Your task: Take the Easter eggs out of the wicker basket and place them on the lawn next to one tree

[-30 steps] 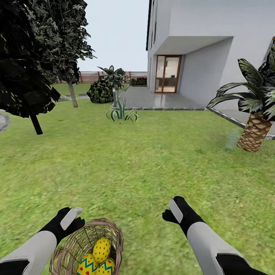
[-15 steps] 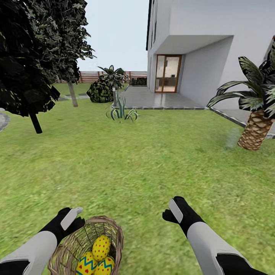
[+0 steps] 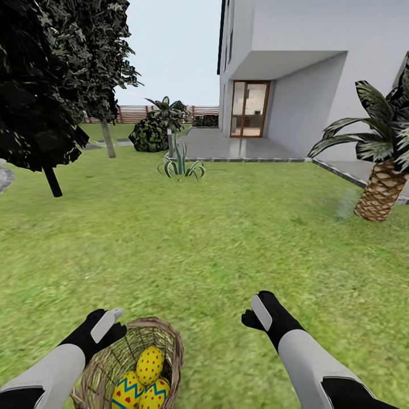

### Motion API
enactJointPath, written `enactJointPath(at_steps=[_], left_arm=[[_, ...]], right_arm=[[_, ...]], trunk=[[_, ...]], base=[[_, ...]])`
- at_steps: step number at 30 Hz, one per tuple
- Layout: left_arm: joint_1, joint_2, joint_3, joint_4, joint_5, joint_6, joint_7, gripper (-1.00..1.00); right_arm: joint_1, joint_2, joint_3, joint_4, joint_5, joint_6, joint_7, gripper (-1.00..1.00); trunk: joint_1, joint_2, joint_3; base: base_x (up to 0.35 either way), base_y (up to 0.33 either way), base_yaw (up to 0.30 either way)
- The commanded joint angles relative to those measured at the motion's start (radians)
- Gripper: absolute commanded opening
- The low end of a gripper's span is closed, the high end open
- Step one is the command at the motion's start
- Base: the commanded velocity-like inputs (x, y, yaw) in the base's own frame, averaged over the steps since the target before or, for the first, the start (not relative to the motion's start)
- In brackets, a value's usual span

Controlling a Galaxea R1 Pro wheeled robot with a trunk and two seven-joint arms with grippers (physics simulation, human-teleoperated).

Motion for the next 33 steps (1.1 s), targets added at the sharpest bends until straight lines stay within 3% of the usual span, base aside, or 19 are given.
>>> enactJointPath(at_steps=[1,14,22,26,33], left_arm=[[0.000,0.000,0.003,-0.002,0.007,0.004,0.007,1.00],[0.000,0.003,-0.002,-0.007,0.007,0.008,-0.007,1.00],[0.000,0.003,-0.034,-0.005,0.007,0.011,-0.022,1.00],[0.000,0.002,-0.070,-0.004,0.007,0.010,-0.025,1.00],[0.000,-0.001,-0.101,-0.005,0.007,0.006,-0.026,1.00]], right_arm=[[0.000,0.001,-0.004,-0.003,-0.010,0.001,-0.010,1.00],[-0.003,0.000,-0.008,-0.050,-0.011,0.002,-0.014,1.00],[-0.002,-0.001,-0.011,-0.062,-0.012,0.002,-0.015,1.00],[-0.002,-0.002,-0.011,-0.063,-0.010,0.002,-0.016,1.00],[-0.002,-0.010,-0.015,-0.065,-0.009,0.002,-0.015,1.00]], trunk=[[0.004,-0.008,-0.004],[0.054,-0.099,-0.045],[0.084,-0.155,-0.070],[0.100,-0.183,-0.083],[0.100,-0.183,-0.083]], base=[[0.000,0.000,0.000],[0.000,0.000,0.000],[0.000,0.000,0.000],[0.000,0.000,0.000],[0.000,0.000,0.000]])
